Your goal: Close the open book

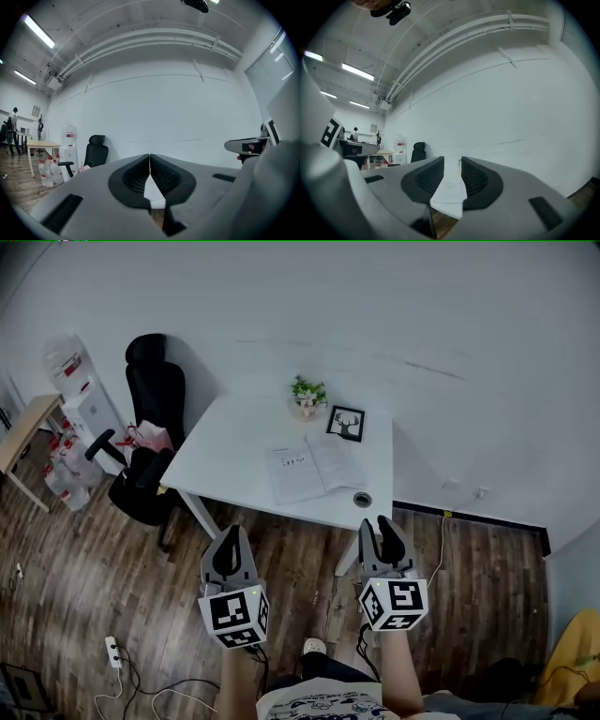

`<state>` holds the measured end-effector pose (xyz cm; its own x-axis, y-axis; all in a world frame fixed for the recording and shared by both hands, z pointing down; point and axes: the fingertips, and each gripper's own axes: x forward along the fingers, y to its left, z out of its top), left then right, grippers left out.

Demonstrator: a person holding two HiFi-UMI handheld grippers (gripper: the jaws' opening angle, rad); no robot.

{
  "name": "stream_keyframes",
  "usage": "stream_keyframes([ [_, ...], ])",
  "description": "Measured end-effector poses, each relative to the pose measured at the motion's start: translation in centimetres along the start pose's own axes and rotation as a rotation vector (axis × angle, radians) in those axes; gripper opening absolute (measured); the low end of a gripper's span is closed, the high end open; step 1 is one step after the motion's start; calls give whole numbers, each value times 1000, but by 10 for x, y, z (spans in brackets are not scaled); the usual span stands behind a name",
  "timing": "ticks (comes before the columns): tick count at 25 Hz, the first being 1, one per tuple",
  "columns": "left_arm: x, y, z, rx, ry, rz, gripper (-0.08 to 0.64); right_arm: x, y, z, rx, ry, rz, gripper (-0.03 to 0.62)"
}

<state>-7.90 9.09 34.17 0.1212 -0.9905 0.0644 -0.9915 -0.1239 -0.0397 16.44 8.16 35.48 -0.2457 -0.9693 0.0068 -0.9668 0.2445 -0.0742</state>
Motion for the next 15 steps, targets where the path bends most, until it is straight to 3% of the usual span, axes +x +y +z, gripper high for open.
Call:
stream_keyframes([
  [15,86,-6,-17,1,39,-4,23,83,-39,-32,72,59,1,109],
])
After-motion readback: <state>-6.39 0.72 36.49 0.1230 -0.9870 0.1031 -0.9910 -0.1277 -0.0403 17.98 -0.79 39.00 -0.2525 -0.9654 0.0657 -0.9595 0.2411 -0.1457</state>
